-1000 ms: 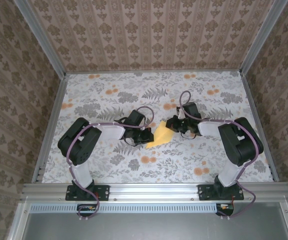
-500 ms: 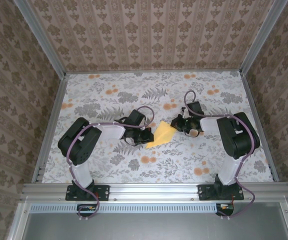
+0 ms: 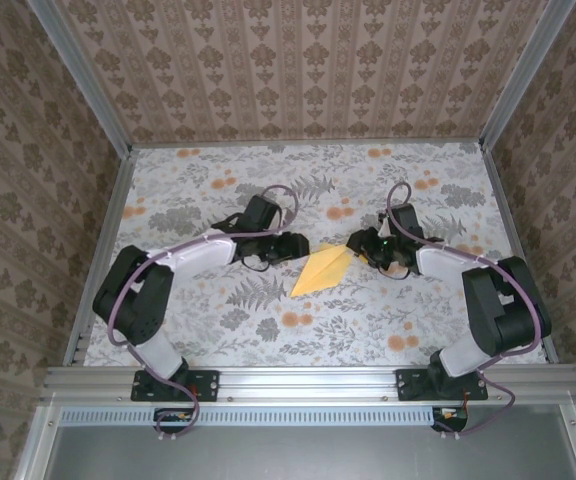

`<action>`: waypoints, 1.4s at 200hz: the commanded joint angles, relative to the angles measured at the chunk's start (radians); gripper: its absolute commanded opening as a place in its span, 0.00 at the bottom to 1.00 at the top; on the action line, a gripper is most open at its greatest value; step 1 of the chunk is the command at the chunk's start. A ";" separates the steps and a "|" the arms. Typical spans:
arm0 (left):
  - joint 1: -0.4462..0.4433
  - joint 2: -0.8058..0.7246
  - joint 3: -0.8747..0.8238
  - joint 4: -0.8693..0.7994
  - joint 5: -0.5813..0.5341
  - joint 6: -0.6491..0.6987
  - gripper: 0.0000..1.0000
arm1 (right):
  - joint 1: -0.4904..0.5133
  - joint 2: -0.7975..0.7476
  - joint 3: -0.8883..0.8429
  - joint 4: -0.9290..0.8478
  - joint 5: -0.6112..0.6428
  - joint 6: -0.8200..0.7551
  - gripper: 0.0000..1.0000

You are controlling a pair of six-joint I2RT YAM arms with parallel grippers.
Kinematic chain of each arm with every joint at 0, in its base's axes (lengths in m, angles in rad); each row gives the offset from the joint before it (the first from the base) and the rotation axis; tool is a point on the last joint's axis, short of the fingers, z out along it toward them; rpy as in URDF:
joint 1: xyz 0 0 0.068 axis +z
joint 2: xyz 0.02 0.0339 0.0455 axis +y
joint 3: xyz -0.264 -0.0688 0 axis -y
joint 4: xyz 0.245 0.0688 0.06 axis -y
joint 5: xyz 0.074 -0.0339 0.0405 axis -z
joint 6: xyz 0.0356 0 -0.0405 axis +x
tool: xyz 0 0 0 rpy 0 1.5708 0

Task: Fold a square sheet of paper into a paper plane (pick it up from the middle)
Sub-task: Fourth fold the wing at the center of the table, then turn over the paper at the center of the table.

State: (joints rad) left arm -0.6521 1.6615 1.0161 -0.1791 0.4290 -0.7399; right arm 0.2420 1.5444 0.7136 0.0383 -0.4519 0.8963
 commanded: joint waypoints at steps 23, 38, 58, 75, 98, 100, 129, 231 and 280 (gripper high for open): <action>0.066 -0.076 -0.086 -0.030 -0.084 0.005 0.56 | 0.089 0.025 0.013 0.016 0.054 0.102 0.47; 0.080 -0.096 -0.099 -0.043 -0.096 0.011 0.58 | 0.118 0.055 0.021 0.043 0.068 0.117 0.47; 0.096 -0.116 -0.111 -0.063 -0.111 0.020 0.59 | 0.144 0.094 0.046 0.040 0.078 0.125 0.45; 0.103 -0.129 -0.121 -0.071 -0.118 0.025 0.61 | 0.159 0.115 0.054 0.057 0.082 0.134 0.45; 0.110 -0.136 -0.125 -0.073 -0.122 0.023 0.63 | 0.169 0.140 0.063 0.080 0.068 0.139 0.42; 0.110 -0.137 -0.126 -0.073 -0.122 0.024 0.64 | 0.170 0.141 0.064 0.084 0.066 0.140 0.41; 0.118 -0.139 -0.130 -0.071 -0.120 0.022 0.66 | 0.184 0.164 0.069 0.134 0.036 0.141 0.37; 0.176 -0.238 -0.228 0.039 -0.037 0.010 0.87 | 0.203 0.197 0.023 0.372 -0.050 0.166 0.10; 0.189 -0.294 -0.262 0.143 0.153 0.020 1.00 | 0.163 0.156 0.051 0.566 -0.272 0.167 0.08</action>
State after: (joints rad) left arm -0.4694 1.4033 0.7757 -0.1165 0.4541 -0.7311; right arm 0.4259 1.7416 0.7502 0.4496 -0.5709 1.0664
